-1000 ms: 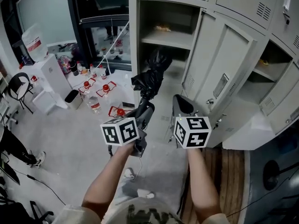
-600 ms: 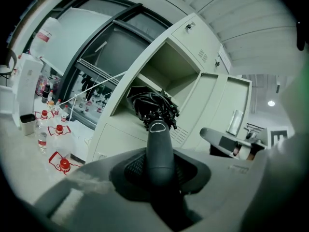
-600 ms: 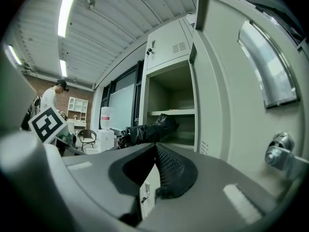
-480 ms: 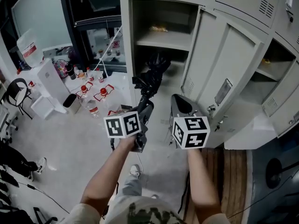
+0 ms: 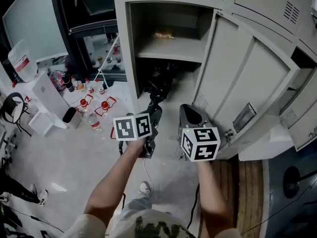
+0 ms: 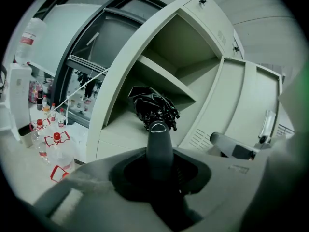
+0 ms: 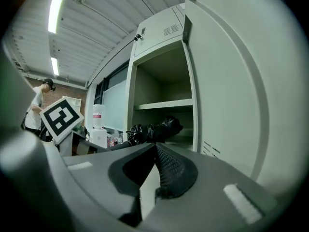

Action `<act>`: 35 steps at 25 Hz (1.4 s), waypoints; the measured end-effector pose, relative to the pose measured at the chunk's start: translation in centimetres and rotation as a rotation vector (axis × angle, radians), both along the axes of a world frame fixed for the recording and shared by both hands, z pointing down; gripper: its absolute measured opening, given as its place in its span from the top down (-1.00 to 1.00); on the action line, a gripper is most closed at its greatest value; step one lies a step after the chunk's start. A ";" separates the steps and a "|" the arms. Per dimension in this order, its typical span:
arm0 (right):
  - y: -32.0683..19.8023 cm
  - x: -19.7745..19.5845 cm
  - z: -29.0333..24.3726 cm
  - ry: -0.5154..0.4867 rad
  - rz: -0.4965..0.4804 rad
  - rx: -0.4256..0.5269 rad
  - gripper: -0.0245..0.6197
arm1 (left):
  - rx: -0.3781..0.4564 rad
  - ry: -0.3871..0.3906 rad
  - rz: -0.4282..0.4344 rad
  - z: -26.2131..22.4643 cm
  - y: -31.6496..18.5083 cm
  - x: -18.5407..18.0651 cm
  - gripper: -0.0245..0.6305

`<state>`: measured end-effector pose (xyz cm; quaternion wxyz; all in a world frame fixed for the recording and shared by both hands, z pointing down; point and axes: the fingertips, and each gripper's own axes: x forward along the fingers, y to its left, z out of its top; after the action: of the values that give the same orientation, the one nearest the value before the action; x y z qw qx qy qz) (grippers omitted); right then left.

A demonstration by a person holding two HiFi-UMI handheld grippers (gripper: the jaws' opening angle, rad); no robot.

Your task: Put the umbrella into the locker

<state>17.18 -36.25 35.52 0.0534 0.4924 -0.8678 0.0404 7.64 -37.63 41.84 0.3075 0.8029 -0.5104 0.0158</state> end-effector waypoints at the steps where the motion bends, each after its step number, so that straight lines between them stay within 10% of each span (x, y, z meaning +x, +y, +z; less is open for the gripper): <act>1: -0.4 -0.1 0.1 0.000 0.003 -0.002 0.93 | -0.006 -0.013 0.002 0.0 -0.6 -0.1 0.60; 24: -6.1 1.0 1.0 -0.002 0.111 -0.018 0.93 | -0.149 -0.169 0.068 2.2 -9.4 0.0 0.56; 35: -5.8 0.8 1.5 0.017 0.117 -0.029 0.93 | -0.079 -0.180 0.067 2.1 -9.4 -0.7 0.46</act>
<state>18.01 -42.04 37.06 0.0655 0.5417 -0.8364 0.0519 6.97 -47.02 43.94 0.2912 0.8022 -0.5076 0.1185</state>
